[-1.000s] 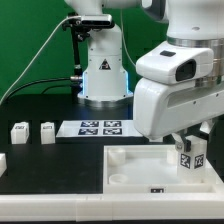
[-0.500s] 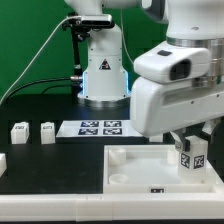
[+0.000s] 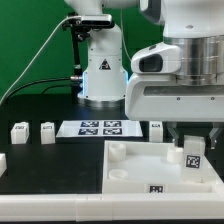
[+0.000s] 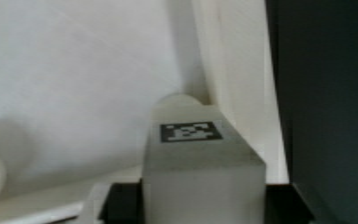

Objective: Assemble one leg

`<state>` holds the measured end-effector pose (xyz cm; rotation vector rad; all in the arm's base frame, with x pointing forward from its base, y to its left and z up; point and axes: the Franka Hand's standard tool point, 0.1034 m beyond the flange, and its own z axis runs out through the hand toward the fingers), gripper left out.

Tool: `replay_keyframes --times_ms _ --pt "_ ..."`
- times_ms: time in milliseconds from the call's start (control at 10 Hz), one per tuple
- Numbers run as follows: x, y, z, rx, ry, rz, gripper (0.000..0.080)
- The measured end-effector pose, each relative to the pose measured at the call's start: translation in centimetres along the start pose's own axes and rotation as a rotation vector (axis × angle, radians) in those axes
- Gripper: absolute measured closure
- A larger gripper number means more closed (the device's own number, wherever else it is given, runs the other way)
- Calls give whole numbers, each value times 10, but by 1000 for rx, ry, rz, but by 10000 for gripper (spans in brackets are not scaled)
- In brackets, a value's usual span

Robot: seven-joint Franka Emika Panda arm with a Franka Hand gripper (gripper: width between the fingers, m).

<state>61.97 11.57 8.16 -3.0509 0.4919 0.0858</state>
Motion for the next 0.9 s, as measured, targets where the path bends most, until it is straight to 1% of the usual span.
replay_keyframes --times_ms 400,500,600,800,900 --pt "8 22 -3 -35 32 455 498" --pt "9 28 -3 -52 37 509 495" --pt "9 30 -3 -59 39 511 495" --pt "9 30 -3 -59 38 504 490" --pt "9 30 -3 -59 38 503 271"
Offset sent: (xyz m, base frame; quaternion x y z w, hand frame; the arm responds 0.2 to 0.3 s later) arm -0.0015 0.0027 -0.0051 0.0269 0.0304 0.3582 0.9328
